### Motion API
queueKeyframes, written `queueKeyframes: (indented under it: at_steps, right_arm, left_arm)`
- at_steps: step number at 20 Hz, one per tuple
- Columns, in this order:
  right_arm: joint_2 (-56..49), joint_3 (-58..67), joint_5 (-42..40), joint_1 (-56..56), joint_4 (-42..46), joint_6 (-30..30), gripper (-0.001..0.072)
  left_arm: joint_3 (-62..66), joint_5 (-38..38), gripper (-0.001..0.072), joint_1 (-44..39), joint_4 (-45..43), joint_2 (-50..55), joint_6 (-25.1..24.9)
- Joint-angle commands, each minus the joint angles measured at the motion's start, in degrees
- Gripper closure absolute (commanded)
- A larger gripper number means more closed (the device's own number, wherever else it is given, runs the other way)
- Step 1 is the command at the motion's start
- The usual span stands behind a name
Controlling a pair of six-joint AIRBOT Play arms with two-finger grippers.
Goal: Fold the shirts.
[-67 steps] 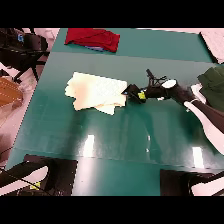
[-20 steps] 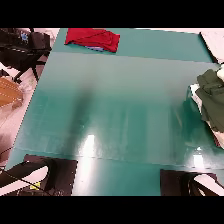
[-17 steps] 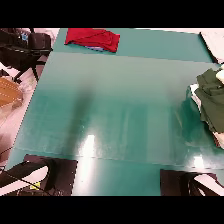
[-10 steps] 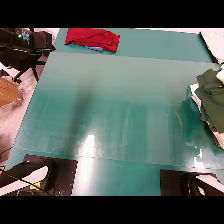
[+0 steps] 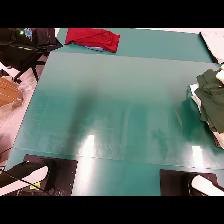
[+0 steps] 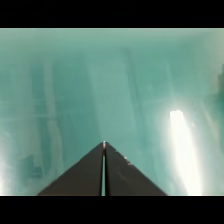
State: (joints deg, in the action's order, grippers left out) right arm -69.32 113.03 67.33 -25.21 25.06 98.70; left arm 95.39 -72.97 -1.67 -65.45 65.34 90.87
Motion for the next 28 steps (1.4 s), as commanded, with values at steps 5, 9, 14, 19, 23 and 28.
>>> queueKeyframes:
  at_steps: [5,9,14,19,23,28]
  right_arm:
    - [-3.52,-13.09,3.78,57.35,-0.85,-24.63,0.0495]
    - [-4.26,-18.84,1.84,60.13,-1.49,-24.72,0.0691]
    - [-2.56,-18.84,1.62,58.58,-1.4,-24.74,0.0691]
    - [-1.16,-18.78,1.16,58.58,-1.4,-24.74,0.0691]
    - [-1.18,-18.73,1.18,58.58,-1.4,-24.74,0.0691]
    - [-1.18,-18.75,1.18,58.6,-1.38,-24.74,0.0691]
  left_arm:
    - [0.02,-2.47,0.0683,0.0,1.66,0.0,0.61]
    - [0.02,-2.47,0.0683,0.0,1.66,0.0,0.61]
    - [0.02,-2.47,0.0683,0.0,1.66,0.0,0.61]
    - [0.02,-2.47,0.0683,0.0,1.66,0.0,0.61]
    - [0.02,-2.47,0.0683,0.0,1.66,0.0,0.61]
    - [0.02,-2.47,0.0683,0.0,1.66,0.0,0.61]
